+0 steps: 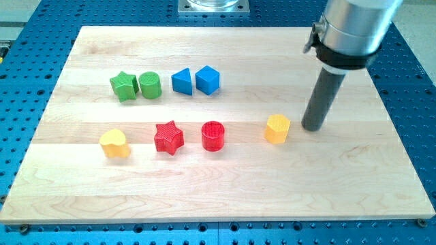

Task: Move the yellow hexagon to the right of the red circle

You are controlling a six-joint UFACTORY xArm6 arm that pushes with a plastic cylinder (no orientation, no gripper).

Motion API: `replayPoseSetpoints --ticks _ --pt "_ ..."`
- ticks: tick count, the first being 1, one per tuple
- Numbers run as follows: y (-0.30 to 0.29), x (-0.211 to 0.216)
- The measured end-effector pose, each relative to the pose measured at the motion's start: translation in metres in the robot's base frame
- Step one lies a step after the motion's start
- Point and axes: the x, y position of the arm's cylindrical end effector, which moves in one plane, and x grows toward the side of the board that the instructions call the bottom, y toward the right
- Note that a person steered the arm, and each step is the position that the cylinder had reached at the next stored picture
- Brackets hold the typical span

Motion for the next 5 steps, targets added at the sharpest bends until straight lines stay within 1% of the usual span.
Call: replayPoseSetpoints --ticks 1,3,4,5 --pt "-0.044 0.029" --pt "-0.05 0.057" --pt "-0.07 0.071" --pt "-0.075 0.065"
